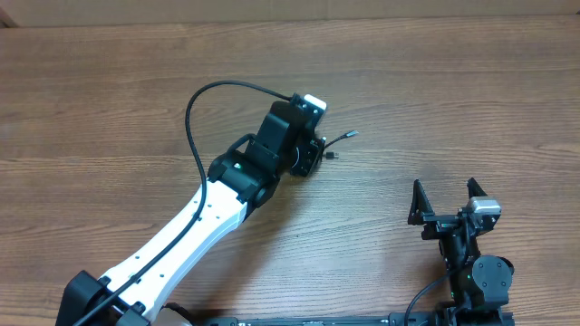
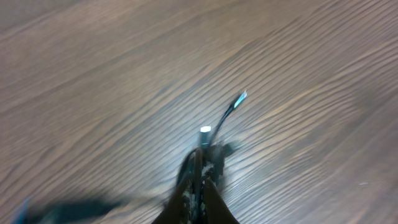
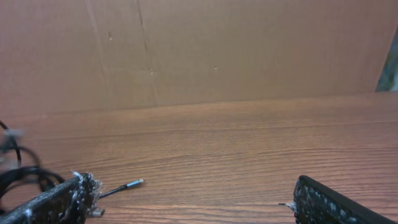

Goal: Untangle cables
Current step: 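Close the left gripper on the cable bundle's coiled loops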

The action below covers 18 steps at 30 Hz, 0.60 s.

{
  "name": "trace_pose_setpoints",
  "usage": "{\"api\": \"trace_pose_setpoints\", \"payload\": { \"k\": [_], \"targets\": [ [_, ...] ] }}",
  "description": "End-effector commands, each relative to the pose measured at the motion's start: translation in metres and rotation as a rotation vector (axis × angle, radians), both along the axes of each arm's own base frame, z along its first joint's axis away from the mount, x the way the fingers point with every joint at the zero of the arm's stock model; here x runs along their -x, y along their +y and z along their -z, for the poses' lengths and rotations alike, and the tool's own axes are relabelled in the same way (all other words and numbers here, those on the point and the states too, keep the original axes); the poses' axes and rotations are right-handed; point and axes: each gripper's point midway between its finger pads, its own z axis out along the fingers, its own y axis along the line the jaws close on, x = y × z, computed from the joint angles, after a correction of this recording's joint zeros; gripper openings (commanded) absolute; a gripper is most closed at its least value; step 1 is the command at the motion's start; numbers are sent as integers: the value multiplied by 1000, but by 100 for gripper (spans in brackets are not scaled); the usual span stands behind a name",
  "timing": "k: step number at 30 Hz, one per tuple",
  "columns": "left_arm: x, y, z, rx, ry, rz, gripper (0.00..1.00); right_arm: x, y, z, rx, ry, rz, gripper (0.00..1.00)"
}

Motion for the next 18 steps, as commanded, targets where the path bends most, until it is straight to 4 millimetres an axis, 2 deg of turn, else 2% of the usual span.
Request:
{"api": "trace_pose_setpoints", "payload": {
  "k": [1, 11, 15, 18],
  "targets": [
    [14, -10, -6, 63, 59, 51, 4, 0, 0, 2, -6, -3, 0, 100],
    [35, 25, 30, -110, 195, -20, 4, 0, 0, 2, -6, -3, -1, 100],
    [38, 39, 36, -177, 208, -61, 4, 0, 0, 2, -6, -3, -1, 100],
    [37, 39, 36, -168, 208, -74, 4, 0, 0, 2, -6, -3, -1, 100]
  ]
}}
